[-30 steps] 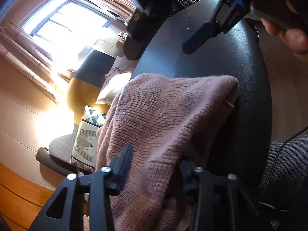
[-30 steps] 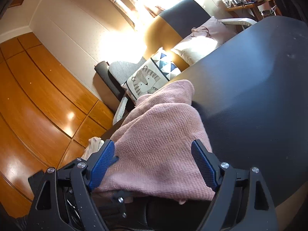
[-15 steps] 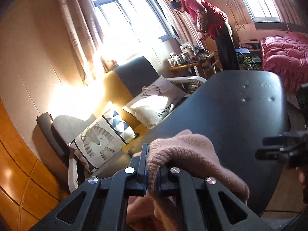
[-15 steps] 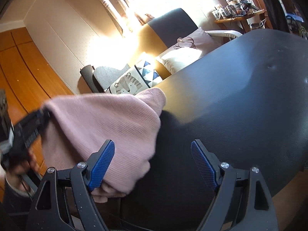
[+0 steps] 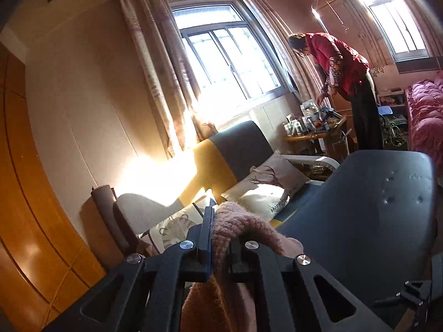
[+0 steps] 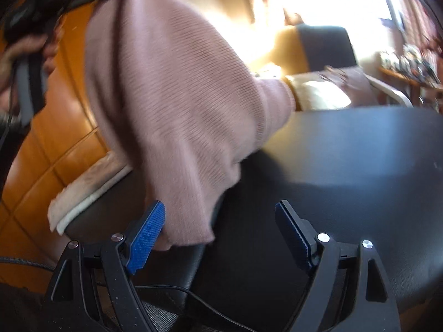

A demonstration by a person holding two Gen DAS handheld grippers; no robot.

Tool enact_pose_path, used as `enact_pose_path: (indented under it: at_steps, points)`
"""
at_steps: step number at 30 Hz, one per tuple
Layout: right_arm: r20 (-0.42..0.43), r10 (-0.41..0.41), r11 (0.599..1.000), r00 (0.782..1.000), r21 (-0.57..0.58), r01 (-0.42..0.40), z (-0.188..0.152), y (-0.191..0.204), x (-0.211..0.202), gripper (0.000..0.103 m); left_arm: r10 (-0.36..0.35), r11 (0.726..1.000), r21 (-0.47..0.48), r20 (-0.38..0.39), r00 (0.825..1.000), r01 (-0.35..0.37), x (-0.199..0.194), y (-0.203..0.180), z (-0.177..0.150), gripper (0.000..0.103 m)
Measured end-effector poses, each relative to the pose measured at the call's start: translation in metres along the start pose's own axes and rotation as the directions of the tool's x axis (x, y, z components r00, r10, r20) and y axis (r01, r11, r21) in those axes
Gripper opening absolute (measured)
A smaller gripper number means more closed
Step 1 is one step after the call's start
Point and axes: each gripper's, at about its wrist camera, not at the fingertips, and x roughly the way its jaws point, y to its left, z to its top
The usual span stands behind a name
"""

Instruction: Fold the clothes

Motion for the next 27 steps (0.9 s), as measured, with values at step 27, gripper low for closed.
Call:
enact_pose_path:
  at_steps: [27]
  points:
    - [-0.125, 0.037, 0.953, 0.991, -0.294, -0.073, -0.017, 0.081, 0.076, 0.085, 0.271, 0.958, -0.109, 0.044, 0.962, -0.265, -0.105, 0.131, 0.025, 0.006]
